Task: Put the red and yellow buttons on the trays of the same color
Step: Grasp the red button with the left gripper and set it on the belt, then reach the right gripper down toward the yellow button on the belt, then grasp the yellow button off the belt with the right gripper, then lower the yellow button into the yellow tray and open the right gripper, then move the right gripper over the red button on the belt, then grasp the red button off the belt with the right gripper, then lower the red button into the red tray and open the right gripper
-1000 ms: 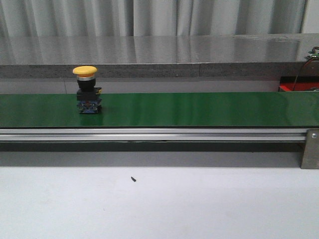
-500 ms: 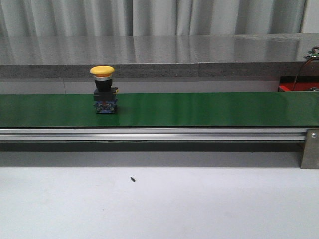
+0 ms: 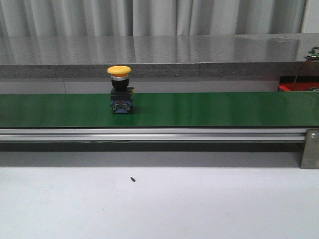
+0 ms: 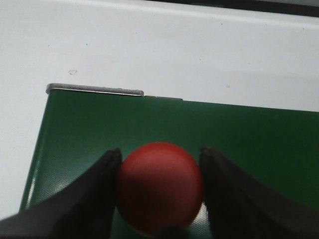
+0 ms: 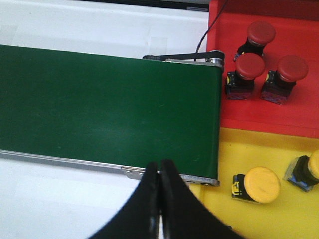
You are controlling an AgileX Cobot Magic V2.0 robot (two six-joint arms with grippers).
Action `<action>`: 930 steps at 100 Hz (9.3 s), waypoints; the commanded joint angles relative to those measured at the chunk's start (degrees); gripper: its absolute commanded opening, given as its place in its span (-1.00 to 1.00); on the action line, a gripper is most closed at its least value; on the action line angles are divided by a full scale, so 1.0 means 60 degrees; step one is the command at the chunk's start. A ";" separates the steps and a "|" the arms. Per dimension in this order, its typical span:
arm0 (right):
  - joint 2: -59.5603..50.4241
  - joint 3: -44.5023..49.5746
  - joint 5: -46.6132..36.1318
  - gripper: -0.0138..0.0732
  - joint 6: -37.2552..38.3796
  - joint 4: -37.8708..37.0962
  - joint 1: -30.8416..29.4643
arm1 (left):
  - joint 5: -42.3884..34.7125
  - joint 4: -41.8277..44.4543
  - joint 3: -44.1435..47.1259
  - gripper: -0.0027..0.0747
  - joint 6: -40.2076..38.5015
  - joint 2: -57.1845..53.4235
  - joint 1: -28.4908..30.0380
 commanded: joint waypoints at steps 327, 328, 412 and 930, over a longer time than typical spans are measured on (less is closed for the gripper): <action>0.4540 -0.3249 0.0042 0.66 -0.1088 0.1484 0.2616 | -0.1930 -0.0752 0.5850 -0.98 0.0667 -1.0531 -0.1876; 0.4593 -0.3294 0.0042 0.66 -0.1088 0.1475 0.2629 | -0.1930 -0.0752 0.5850 -0.98 0.0667 -1.0531 -0.1876; 0.6045 -0.4242 0.0238 -0.18 -0.0399 0.0680 0.2635 | -0.1930 -0.0752 0.5850 -0.98 0.0667 -1.0531 -0.1876; 0.5304 -0.5117 -0.0478 -0.11 -0.1230 0.1213 -0.1684 | -0.1932 -0.0752 0.5850 -0.98 0.0667 -1.0531 -0.1876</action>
